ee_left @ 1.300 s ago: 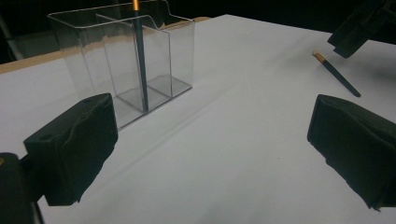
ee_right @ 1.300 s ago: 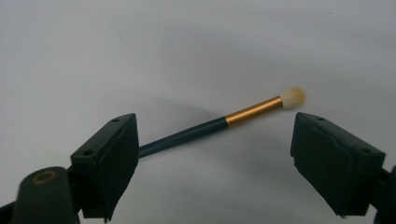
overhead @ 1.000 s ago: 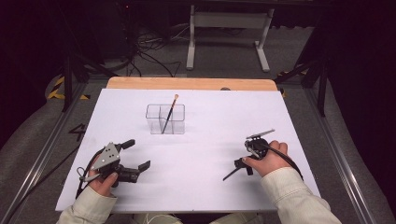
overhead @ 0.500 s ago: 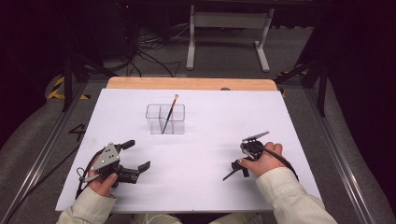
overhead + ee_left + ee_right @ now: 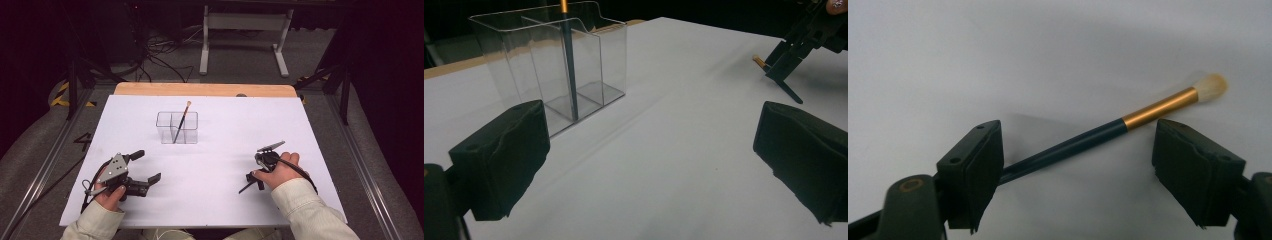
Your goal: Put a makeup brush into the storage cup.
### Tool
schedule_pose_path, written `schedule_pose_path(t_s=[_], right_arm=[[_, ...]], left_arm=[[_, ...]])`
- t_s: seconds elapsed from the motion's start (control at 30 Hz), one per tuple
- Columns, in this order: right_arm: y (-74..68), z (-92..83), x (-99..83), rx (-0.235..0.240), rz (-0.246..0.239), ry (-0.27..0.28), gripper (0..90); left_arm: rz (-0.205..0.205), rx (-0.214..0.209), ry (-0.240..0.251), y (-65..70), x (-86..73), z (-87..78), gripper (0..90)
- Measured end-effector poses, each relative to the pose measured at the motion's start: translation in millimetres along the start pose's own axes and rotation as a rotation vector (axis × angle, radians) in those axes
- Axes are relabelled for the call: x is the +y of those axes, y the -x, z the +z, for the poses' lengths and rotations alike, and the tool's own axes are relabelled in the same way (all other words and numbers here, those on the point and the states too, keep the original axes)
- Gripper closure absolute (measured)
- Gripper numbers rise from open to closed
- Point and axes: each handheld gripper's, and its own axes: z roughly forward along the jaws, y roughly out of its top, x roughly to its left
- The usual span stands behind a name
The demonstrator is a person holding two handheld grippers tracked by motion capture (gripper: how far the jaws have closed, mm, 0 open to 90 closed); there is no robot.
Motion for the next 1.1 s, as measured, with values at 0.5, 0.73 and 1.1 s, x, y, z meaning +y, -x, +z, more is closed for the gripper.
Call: schedule_pose_path(t_s=[0.5,0.73,1.1], right_arm=[[-5.0,0.3,1.7,-0.042,-0.014,-0.036,28.4],[-5.2,-0.2,3.5,-0.053,-0.043,-0.057,32.6],[2.6,-4.5,9.6,-0.035,-0.137,-0.113,61.0]], left_arm=[[-0.004,-0.003,0.003,0.2,-0.2,0.0,2.0],[-0.003,-0.002,-0.002,-0.2,-0.2,-0.4,2.0],[-0.013,-0.003,0.000,-0.3,-0.5,-0.9,1.2]])
